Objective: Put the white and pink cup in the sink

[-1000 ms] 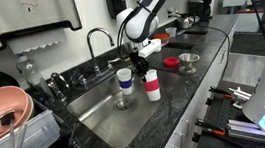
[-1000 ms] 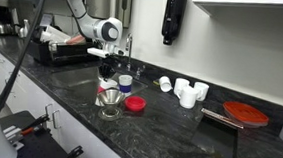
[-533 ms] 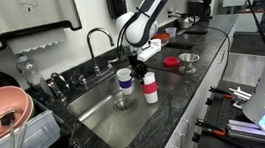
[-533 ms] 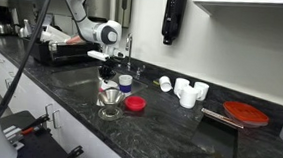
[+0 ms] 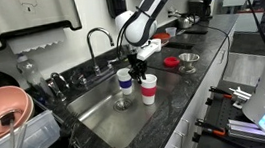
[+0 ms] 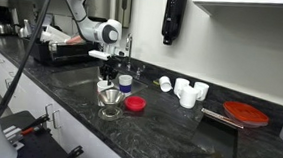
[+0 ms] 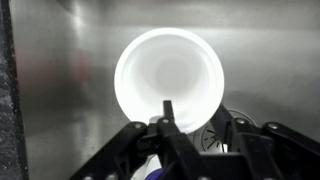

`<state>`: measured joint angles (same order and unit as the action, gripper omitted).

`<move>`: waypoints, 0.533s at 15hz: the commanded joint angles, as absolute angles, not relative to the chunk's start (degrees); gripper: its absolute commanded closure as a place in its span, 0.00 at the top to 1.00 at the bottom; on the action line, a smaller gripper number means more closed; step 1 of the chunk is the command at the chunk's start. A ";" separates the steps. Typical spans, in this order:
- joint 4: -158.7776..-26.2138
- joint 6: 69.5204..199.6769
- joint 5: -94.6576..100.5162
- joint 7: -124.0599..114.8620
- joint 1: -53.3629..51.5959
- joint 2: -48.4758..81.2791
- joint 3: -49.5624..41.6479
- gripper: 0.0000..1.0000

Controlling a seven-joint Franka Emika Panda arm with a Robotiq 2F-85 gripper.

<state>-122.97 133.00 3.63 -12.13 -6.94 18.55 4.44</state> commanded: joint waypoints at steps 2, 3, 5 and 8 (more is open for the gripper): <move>-122.36 133.04 5.24 -12.38 -7.66 18.37 3.61 0.81; -122.20 132.78 4.98 -12.24 -7.55 18.13 3.69 0.88; -121.83 131.80 4.30 -12.47 -7.44 17.31 3.83 0.99; -121.40 130.01 -0.86 -9.48 -6.11 15.14 5.53 1.00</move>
<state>-121.51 132.78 4.15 -12.25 -6.94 17.59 4.39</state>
